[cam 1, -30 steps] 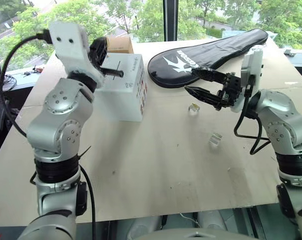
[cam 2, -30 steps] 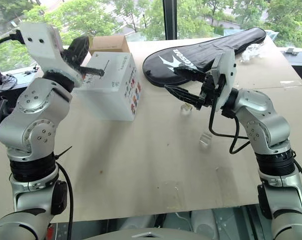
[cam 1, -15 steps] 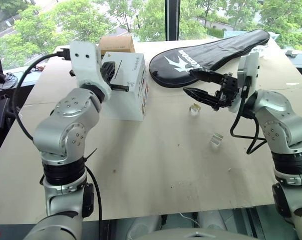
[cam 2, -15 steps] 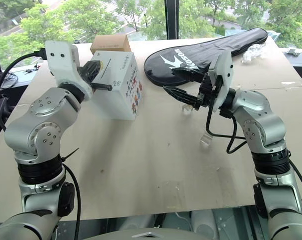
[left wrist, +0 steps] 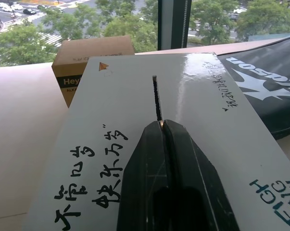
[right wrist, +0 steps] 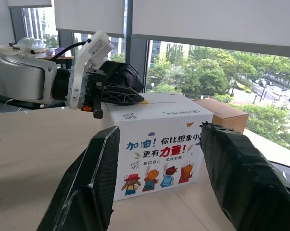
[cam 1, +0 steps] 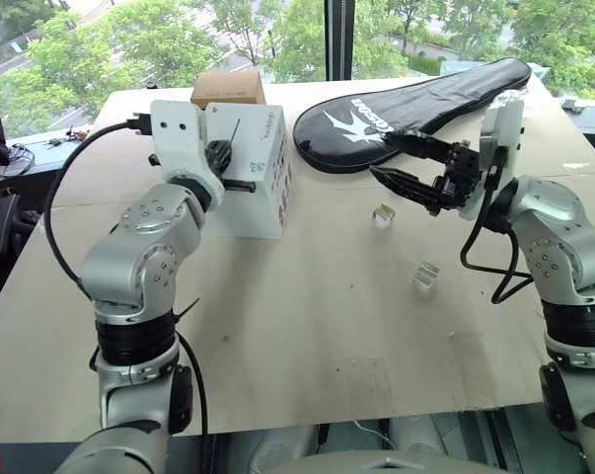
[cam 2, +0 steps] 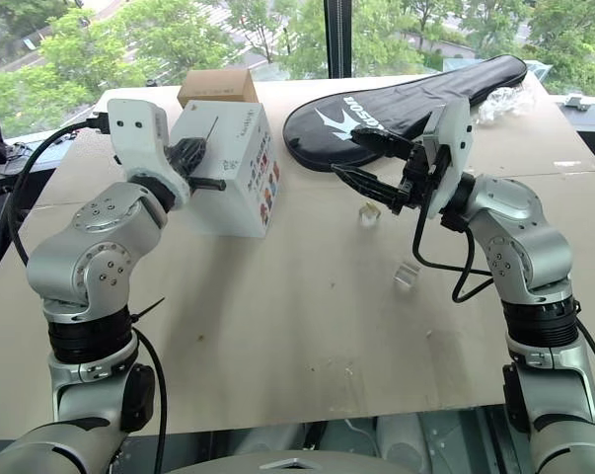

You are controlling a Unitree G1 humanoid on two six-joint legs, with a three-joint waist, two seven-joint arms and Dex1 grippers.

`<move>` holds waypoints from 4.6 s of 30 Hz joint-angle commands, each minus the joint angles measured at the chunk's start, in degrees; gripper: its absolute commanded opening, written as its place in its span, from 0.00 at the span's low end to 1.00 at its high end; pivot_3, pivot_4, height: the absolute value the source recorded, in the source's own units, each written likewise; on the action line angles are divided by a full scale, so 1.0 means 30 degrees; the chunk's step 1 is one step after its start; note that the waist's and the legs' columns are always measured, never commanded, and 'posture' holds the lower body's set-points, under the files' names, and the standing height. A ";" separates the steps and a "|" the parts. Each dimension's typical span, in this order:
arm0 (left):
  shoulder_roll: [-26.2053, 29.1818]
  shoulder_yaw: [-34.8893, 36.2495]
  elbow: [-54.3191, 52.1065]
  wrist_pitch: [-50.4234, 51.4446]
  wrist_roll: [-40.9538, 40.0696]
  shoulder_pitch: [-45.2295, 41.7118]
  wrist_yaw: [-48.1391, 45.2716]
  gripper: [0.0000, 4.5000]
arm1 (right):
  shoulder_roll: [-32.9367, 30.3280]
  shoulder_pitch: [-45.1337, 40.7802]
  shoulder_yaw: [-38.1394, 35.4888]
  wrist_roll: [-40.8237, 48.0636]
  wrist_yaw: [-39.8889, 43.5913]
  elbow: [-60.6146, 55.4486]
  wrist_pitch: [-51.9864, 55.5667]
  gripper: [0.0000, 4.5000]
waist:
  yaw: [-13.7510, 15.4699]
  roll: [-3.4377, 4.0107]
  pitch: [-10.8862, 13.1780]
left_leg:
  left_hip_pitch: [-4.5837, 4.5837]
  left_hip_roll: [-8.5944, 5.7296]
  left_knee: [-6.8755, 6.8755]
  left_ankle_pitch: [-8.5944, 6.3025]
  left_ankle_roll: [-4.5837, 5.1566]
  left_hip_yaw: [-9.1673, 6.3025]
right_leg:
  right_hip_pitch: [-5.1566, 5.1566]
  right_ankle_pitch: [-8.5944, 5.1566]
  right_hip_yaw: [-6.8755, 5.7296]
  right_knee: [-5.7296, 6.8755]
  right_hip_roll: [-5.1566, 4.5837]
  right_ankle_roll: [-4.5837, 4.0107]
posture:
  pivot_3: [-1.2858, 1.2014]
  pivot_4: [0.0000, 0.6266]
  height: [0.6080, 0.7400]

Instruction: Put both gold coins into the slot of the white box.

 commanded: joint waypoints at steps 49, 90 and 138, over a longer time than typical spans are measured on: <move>0.2452 0.0153 -0.2840 -0.5888 -0.5339 0.7970 -1.2198 0.56 | 0.6873 -0.0501 -0.1066 -0.3583 -0.6777 0.4274 0.3554 0.01 | -0.0815 0.0032 0.0011 | 0.0025 0.0113 -0.0034 0.0007 -0.0042 0.0170 | -0.0088 0.0056 0.0193 0.0021 0.0212 -0.0068 | 0.52 0.24 1.00; -0.8110 0.0054 -0.0572 -0.7629 -1.9556 0.5376 -0.5747 0.36 | 1.2231 -0.1116 -0.2905 1.3827 -1.4203 -0.0678 0.9132 0.00 | -0.0887 0.0028 -0.0005 | 0.0028 0.0143 -0.0005 0.0006 -0.0043 0.0246 | -0.0107 0.0081 0.0248 0.0041 0.0227 -0.0063 | 0.52 0.24 1.00; 0.1832 0.0058 -0.1716 -0.3000 -0.1796 0.2100 0.2234 0.00 | -0.0212 -0.0601 0.0209 -0.0283 0.0787 -0.0281 0.0140 0.73 | -0.0326 -0.0003 0.0002 | -0.0059 0.0189 -0.0025 0.0003 -0.0047 0.0358 | -0.0223 0.0110 0.0343 0.0021 0.0218 -0.0047 | 0.52 0.24 1.00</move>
